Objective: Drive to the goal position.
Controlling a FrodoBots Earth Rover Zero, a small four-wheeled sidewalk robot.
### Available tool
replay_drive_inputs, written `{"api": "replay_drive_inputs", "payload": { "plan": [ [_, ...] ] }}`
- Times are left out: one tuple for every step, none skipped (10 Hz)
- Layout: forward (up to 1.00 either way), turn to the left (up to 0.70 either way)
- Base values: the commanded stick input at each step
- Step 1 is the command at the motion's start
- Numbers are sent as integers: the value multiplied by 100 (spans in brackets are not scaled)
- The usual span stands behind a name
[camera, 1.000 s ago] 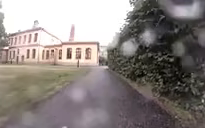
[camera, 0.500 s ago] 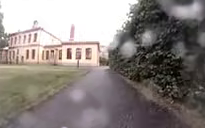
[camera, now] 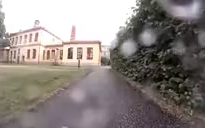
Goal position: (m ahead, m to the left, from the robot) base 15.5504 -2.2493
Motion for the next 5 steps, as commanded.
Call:
{"api": "replay_drive_inputs", "payload": {
  "plan": [
    [85,0],
    [85,0],
    [85,0],
    [85,0],
    [85,0]
  ]
}}
